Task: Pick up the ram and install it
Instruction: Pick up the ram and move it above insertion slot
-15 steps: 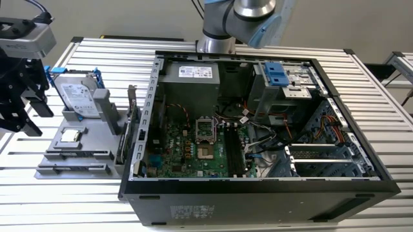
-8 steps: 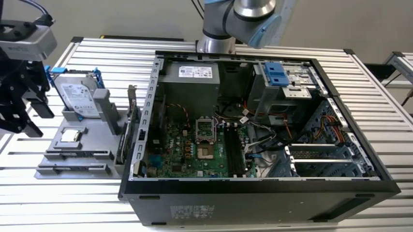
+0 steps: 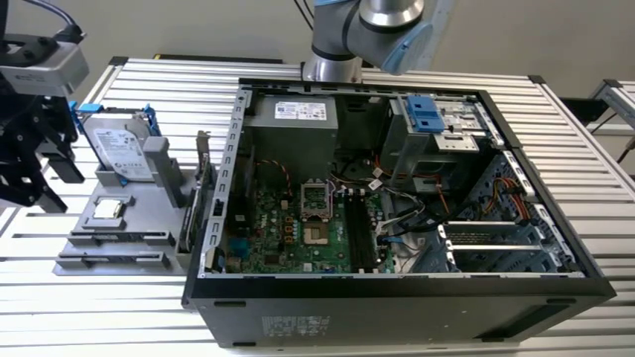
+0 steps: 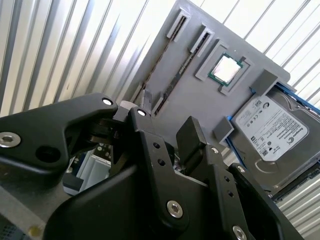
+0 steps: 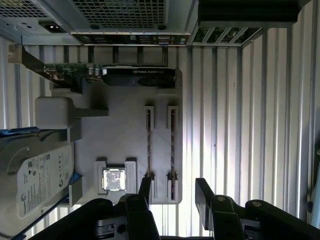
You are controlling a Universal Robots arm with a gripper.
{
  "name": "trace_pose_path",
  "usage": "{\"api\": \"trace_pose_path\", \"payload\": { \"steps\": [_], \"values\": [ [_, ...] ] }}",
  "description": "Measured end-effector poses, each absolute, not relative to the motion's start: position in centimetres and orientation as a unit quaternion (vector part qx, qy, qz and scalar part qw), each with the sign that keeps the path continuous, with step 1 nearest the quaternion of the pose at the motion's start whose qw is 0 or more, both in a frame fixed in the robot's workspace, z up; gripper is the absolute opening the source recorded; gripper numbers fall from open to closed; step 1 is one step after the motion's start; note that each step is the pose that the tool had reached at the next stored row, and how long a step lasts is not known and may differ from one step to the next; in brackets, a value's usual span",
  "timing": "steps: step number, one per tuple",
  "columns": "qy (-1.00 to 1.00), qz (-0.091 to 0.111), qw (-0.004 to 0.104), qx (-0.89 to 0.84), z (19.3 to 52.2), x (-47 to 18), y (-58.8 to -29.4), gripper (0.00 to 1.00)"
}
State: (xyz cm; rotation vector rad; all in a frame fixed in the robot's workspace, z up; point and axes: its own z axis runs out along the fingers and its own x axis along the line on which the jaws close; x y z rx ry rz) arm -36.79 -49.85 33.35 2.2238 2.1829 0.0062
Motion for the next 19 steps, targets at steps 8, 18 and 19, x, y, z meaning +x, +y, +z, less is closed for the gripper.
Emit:
{"api": "trace_pose_path", "payload": {
  "steps": [8,18,19],
  "values": [
    [0.701,-0.001,0.015,0.713,32.8,-36.8,-49.9,1.0],
    [0.701,-0.003,0.017,0.713,31.9,-36.8,-49.9,1.0],
    [0.701,-0.003,0.018,0.713,31.8,-36.8,-49.9,1.0]
  ]
}}
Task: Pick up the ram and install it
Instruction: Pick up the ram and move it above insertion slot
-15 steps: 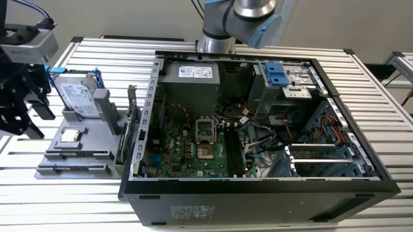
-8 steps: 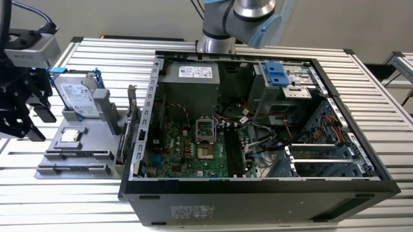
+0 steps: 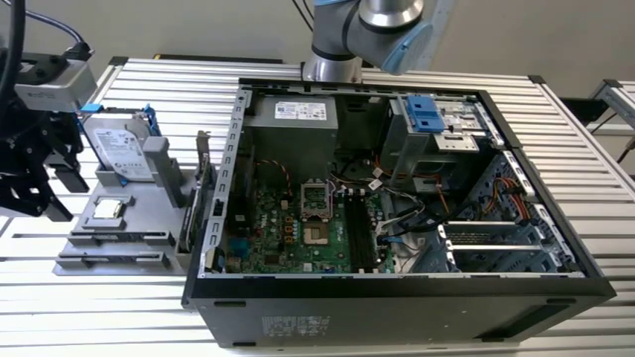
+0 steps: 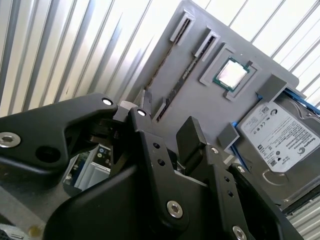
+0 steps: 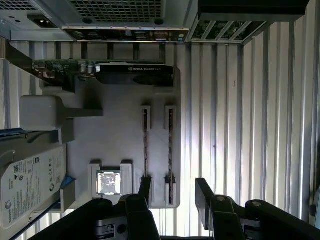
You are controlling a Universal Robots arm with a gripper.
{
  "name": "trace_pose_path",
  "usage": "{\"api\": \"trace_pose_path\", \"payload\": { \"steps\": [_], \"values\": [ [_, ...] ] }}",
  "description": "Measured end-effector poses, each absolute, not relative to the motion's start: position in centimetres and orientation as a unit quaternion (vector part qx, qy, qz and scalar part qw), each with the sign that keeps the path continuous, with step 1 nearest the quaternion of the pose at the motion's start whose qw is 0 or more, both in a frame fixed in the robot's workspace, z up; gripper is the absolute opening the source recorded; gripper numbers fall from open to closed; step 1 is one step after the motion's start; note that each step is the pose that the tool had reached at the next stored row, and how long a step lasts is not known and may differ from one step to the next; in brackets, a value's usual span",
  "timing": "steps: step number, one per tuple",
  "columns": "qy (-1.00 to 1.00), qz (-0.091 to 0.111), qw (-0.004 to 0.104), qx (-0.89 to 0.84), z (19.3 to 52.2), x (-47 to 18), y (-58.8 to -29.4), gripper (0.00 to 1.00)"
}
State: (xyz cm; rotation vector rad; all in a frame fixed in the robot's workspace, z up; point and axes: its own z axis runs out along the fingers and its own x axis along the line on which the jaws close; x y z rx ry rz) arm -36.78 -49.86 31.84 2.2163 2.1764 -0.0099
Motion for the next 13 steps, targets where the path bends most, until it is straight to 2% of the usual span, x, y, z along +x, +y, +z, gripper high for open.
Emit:
{"api": "trace_pose_path", "payload": {
  "steps": [13],
  "values": [
    [0.701,-0.007,0.022,0.713,30.84,-36.78,-49.85,1.0]
  ]
}}
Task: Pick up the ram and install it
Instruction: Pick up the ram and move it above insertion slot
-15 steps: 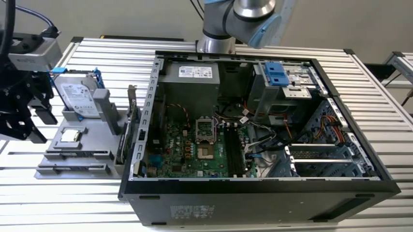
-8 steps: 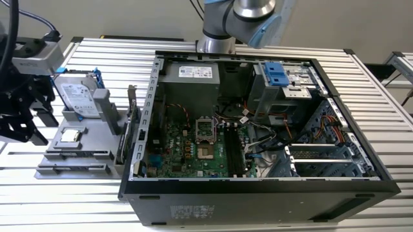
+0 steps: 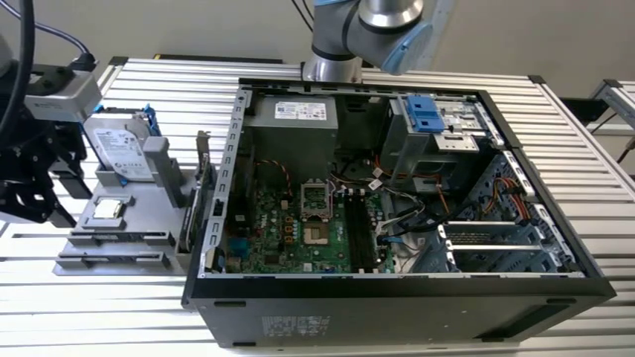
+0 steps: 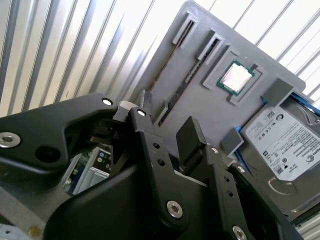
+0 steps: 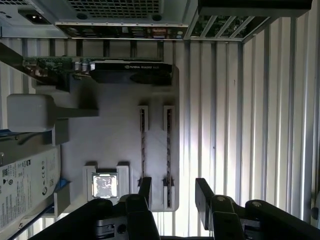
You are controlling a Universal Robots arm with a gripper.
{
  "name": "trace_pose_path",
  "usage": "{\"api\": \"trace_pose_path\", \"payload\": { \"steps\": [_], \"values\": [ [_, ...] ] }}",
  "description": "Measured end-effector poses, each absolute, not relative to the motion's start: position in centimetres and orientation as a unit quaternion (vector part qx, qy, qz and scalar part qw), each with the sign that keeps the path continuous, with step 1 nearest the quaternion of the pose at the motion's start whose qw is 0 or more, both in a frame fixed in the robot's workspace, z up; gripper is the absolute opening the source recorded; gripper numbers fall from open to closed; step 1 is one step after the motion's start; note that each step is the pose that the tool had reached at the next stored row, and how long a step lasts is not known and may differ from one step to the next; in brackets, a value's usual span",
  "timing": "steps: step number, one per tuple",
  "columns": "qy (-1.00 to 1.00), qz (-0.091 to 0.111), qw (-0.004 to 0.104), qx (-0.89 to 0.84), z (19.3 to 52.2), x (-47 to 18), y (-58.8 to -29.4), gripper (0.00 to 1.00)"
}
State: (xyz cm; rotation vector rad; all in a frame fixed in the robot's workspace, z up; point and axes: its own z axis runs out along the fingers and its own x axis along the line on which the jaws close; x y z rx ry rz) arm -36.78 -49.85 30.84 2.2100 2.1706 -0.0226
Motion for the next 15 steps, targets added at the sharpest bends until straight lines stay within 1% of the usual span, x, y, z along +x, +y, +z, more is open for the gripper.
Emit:
{"api": "trace_pose_path", "payload": {
  "steps": [15],
  "values": [
    [0.7,-0.014,0.028,0.713,29.6,-36.8,-49.9,1.0]
  ]
}}
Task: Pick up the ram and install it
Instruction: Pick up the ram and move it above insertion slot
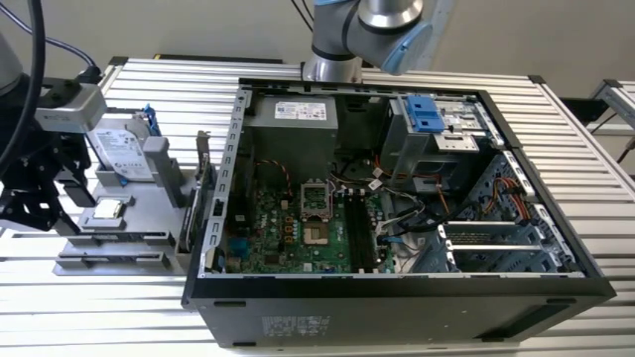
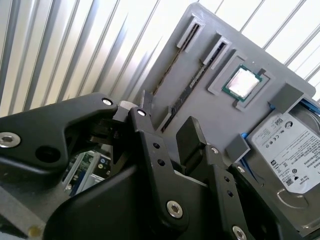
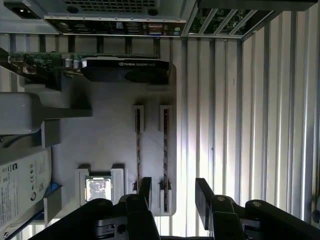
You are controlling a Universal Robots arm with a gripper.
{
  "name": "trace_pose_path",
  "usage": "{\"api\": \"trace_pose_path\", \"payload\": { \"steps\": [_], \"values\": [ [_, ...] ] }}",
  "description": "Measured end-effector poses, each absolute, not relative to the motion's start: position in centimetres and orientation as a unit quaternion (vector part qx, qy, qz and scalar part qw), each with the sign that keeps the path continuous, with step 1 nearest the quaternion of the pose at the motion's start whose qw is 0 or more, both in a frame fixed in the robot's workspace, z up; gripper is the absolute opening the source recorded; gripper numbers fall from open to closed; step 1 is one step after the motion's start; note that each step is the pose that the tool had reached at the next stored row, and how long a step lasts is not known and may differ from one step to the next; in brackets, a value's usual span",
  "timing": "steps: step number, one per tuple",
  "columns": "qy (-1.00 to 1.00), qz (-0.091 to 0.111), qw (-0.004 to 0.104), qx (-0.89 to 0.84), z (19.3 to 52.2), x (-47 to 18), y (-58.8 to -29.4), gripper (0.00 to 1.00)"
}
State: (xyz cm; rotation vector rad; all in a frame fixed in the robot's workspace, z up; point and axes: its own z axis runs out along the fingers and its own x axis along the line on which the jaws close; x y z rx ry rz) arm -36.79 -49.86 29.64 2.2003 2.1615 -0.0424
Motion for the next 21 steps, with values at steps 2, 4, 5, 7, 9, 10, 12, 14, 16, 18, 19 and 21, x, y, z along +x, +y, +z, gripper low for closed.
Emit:
{"api": "trace_pose_path", "payload": {
  "steps": [2,4,5,7,9,10,12,14,16,18,19,21],
  "values": [
    [0.7,-0.015,0.029,0.713,29.5,-36.8,-49.9,1.0],
    [0.7,-0.015,0.03,0.713,29.3,-36.8,-49.9,1.0],
    [0.7,-0.016,0.03,0.713,29.2,-36.8,-49.9,1.0],
    [0.7,-0.017,0.031,0.713,29.1,-36.8,-49.9,1.0],
    [0.7,-0.017,0.032,0.713,28.9,-36.8,-49.9,1.0],
    [0.7,-0.018,0.033,0.713,28.9,-36.8,-49.9,1.0],
    [0.7,-0.019,0.034,0.713,28.8,-36.8,-49.9,1.0],
    [0.7,-0.02,0.035,0.713,28.6,-36.8,-49.9,1.0],
    [0.7,-0.021,0.036,0.713,28.5,-36.8,-49.9,1.0],
    [0.7,-0.023,0.037,0.713,28.4,-36.8,-49.9,1.0],
    [0.7,-0.023,0.038,0.713,28.4,-36.8,-49.9,1.0],
    [0.7,-0.025,0.039,0.712,28.3,-36.8,-49.9,1.0]
  ]
}}
